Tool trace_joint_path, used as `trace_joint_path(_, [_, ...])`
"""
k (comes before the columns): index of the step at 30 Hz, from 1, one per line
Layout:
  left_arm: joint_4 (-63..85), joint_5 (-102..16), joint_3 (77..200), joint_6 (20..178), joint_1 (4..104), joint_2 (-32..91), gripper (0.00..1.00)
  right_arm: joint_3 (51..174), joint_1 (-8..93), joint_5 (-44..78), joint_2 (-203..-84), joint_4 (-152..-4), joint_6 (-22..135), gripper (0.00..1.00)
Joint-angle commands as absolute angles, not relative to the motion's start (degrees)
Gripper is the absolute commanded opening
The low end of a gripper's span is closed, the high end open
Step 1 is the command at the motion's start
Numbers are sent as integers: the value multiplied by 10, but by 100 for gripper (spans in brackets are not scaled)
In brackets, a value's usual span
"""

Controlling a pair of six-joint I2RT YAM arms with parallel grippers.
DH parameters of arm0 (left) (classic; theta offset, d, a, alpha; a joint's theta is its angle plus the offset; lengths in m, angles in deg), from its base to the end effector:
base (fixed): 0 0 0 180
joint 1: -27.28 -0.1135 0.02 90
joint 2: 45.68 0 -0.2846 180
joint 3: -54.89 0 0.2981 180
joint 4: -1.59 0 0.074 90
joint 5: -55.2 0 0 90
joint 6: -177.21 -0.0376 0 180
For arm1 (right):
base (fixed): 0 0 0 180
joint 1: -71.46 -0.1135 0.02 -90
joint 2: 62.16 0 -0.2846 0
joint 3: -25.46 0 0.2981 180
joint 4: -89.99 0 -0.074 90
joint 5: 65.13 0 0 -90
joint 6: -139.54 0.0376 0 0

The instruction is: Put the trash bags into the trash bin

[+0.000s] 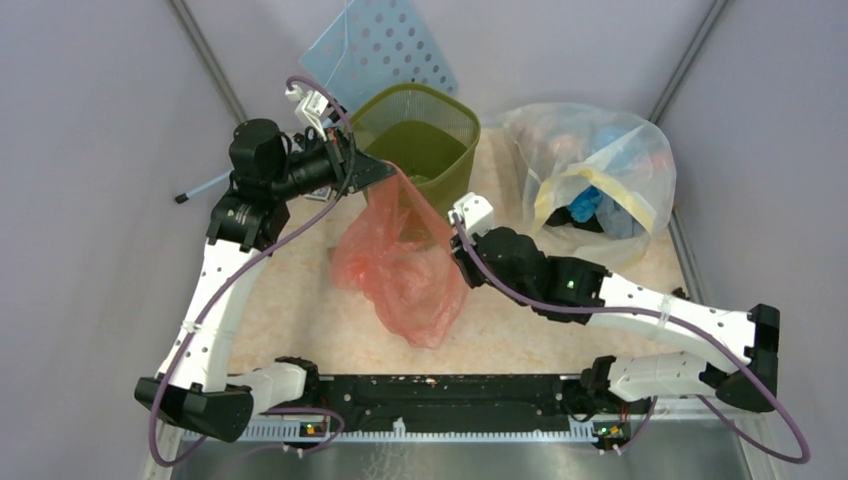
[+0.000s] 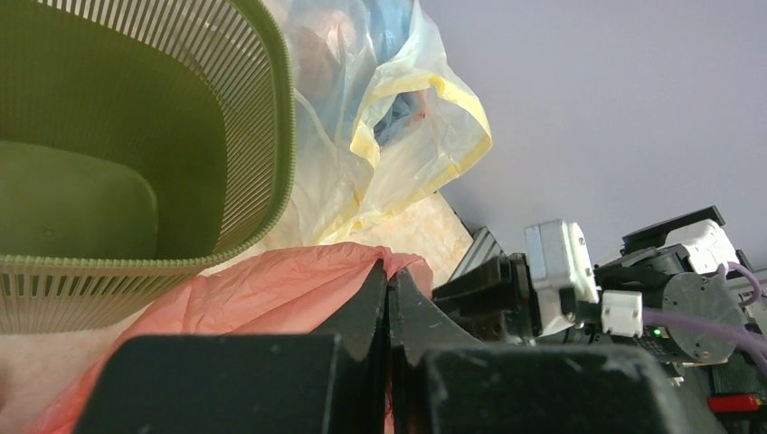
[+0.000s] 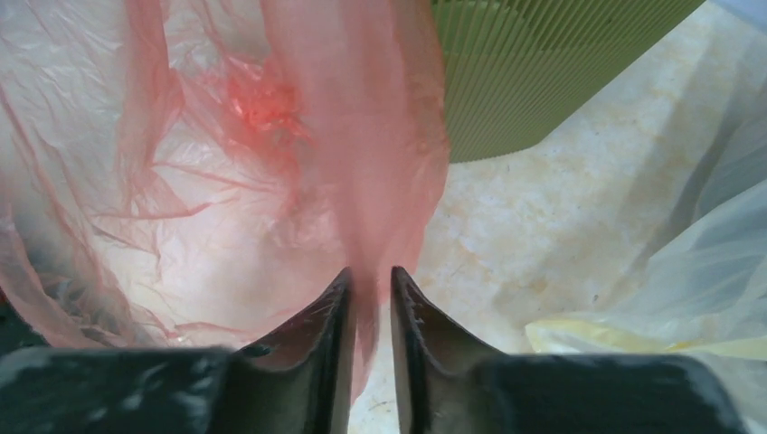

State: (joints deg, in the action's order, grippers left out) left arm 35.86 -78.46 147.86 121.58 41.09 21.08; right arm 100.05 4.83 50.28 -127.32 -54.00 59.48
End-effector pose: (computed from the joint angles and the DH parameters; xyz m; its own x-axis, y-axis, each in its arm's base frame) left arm 0.2612 -0.0909 0.4925 -0.5846 -0.2769 -0.7626 0.6136 0.4641 -0.6389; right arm 0.1303 0.2608 0.3723 -0.2917 -0.2819 -0.9140 -0.6361 0.7708 -0.0347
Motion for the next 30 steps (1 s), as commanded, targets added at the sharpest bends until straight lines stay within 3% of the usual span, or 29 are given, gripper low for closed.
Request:
trace_joint_path(1, [366, -789, 1520, 1205, 408, 193, 0, 1024, 47, 506, -1280, -568, 604, 0])
trace_joint_path(11, [307, -785, 1667, 1259, 408, 206, 0, 1219, 67, 514, -1290, -584, 504, 0])
trace_joint_path(25, [93, -680, 1930, 1345, 408, 388, 0, 1670, 138, 590, -1492, -558, 357, 0])
trace_joint_path(30, [68, -597, 1985, 1326, 407, 429, 0, 1719, 162, 592, -1534, -622, 320, 0])
